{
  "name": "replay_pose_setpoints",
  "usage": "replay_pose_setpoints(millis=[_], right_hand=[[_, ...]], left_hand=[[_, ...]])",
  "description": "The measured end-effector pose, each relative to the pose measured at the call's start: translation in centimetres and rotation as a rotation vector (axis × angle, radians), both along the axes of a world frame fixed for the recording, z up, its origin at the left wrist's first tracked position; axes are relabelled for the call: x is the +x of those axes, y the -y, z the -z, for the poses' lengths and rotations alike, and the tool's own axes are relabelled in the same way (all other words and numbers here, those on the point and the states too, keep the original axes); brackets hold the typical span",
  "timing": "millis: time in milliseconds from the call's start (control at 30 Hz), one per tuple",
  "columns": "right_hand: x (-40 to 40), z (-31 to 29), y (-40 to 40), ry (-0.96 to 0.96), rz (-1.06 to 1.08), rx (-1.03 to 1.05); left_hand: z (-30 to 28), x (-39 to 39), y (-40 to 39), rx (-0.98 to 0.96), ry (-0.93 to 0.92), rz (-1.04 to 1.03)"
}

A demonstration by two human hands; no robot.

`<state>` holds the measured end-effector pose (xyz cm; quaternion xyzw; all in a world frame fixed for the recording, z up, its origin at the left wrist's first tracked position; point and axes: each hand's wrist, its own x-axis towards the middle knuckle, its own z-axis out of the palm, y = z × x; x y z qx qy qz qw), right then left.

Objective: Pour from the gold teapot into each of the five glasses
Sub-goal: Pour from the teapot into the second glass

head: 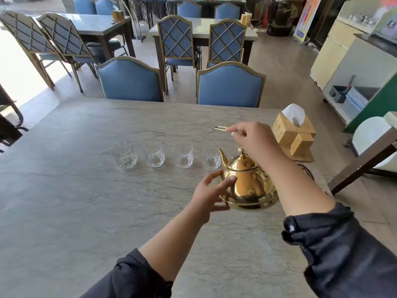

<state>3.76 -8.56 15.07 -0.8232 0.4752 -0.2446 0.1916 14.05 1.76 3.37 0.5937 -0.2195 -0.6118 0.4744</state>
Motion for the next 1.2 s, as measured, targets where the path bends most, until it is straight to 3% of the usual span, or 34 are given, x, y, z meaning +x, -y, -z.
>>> replay_pose_setpoints(millis=[500, 1200], right_hand=[[2.1, -0.3, 1.0, -0.185, -0.009, -0.105], [3.3, -1.3, 1.4, -0.282, -0.022, -0.056]], left_hand=[[-0.4, 0.6, 0.3, 0.009, -0.023, -0.002], [-0.5, 0.6, 0.3, -0.010, -0.049, -0.001]])
